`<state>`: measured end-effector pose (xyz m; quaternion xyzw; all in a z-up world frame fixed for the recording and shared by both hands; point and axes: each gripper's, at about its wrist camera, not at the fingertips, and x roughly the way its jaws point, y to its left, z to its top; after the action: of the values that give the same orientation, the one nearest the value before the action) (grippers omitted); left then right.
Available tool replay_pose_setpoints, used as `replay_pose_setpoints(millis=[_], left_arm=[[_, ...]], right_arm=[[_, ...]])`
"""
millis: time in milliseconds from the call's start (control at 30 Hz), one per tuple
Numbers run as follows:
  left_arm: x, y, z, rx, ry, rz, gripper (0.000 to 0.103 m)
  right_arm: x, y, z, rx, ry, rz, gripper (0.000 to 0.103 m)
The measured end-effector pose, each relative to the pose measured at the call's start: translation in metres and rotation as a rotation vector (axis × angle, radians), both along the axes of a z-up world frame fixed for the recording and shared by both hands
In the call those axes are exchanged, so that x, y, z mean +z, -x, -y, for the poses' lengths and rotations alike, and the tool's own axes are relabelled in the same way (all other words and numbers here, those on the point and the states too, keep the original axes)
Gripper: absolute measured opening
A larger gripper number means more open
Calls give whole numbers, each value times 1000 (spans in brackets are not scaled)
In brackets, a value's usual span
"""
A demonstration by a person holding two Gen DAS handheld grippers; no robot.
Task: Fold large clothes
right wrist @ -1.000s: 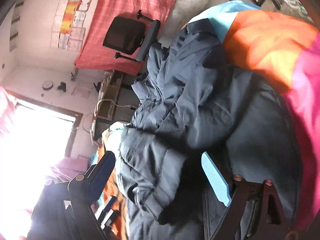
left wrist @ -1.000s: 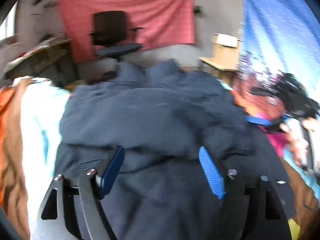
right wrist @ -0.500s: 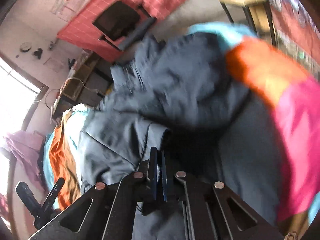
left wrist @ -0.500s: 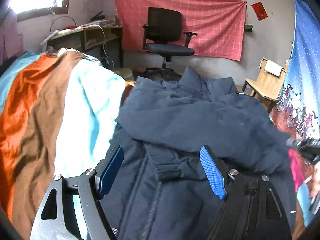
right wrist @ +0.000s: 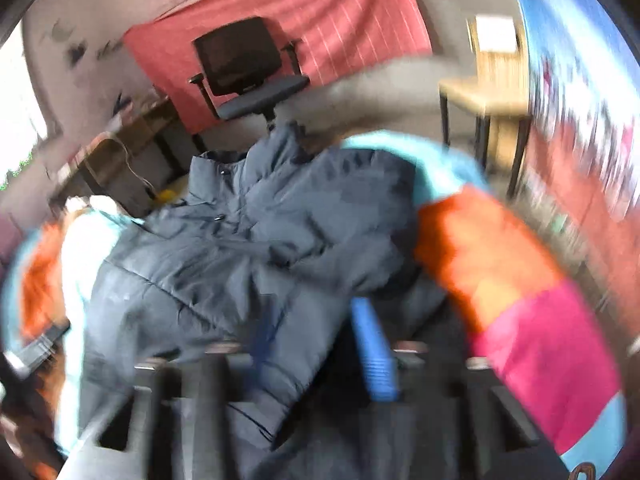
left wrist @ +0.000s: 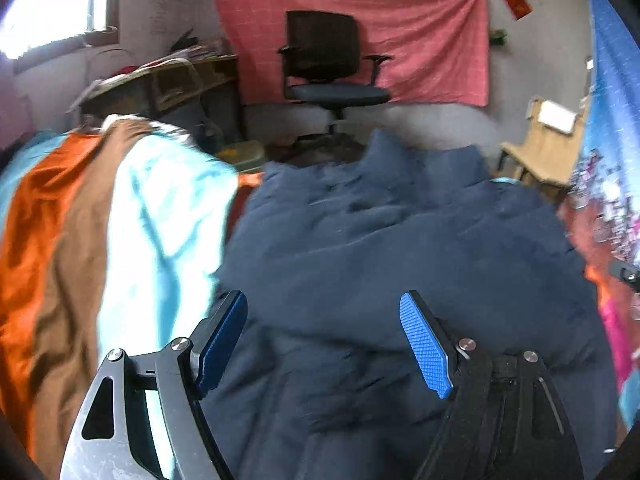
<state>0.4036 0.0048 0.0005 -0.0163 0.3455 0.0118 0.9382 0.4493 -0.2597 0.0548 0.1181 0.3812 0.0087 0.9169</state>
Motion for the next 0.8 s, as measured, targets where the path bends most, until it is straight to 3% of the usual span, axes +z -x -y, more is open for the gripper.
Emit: replay_pose_setpoints(millis=[33, 67, 133, 200, 233, 267, 333, 433, 600, 800], left_arm=[[0, -3, 3, -19, 4, 6, 74], [-2, -7, 8, -42, 0, 4, 74], [-8, -15, 14, -59, -8, -17, 74], [-15, -19, 17, -77, 2, -30, 74], [-22, -20, 17, -90, 3, -44, 74], [-29, -22, 17, -100, -1, -65, 74], [-41, -28, 16, -111, 1, -109, 74], [-54, -33, 10, -120, 23, -143, 76], [-68, -38, 14, -125, -29, -155, 79], [-78, -35, 14, -121, -59, -148, 79]], right_arm=[[6, 3, -8, 8, 74, 45, 77], [12, 6, -19, 37, 131, 100, 77], [15, 1, -37, 138, 138, 125, 77], [9, -6, -50, 200, 103, 96, 73], [3, -10, -57, 230, 77, 76, 66], [-5, -14, -63, 255, 57, 49, 52], [-22, -22, -72, 280, 51, -20, 41], [-52, -30, -76, 291, 52, -83, 41], [-78, -44, -71, 275, -13, -161, 40], [-87, -38, -89, 257, 107, -138, 40]])
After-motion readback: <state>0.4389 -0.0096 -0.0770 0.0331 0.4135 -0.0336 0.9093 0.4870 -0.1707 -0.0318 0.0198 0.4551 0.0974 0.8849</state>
